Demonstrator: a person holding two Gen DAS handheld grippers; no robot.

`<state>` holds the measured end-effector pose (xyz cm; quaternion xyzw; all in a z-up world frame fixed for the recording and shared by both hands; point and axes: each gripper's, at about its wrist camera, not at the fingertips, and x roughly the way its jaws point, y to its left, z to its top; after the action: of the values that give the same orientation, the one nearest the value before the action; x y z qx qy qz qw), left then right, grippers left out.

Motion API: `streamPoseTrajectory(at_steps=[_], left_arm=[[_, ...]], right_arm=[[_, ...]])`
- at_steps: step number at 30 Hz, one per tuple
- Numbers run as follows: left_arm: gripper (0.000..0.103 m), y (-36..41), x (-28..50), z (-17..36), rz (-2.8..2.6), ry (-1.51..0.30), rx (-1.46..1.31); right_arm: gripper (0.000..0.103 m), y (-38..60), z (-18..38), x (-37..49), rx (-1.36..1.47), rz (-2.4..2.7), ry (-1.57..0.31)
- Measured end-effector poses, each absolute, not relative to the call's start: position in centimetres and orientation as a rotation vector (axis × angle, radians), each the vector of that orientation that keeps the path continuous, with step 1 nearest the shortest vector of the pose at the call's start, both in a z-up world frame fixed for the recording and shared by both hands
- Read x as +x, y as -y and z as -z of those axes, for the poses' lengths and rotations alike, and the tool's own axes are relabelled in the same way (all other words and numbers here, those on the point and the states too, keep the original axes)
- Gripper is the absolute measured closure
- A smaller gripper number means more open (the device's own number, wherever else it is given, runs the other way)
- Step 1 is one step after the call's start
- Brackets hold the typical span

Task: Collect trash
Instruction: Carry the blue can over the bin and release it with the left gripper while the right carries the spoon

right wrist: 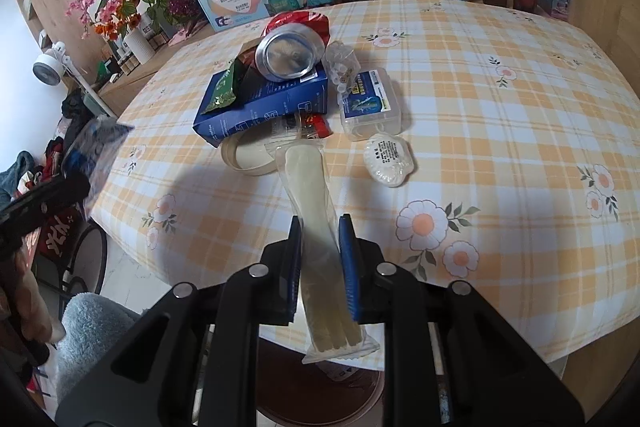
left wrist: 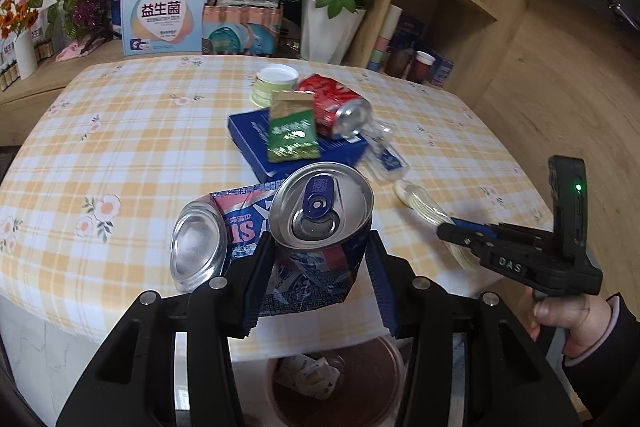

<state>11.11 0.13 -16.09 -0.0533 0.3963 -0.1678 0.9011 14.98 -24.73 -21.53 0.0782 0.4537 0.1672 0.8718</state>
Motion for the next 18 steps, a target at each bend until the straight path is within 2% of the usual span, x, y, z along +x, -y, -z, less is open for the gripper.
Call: streamPoseTrajectory(at_steps=[18], left_arm=[[0.057, 5.9, 4.5, 18.5, 0.48, -0.929, -0.071]], right_arm=[[0.082, 28.9, 16.2, 8.4, 0.23, -0.341, -0.806]])
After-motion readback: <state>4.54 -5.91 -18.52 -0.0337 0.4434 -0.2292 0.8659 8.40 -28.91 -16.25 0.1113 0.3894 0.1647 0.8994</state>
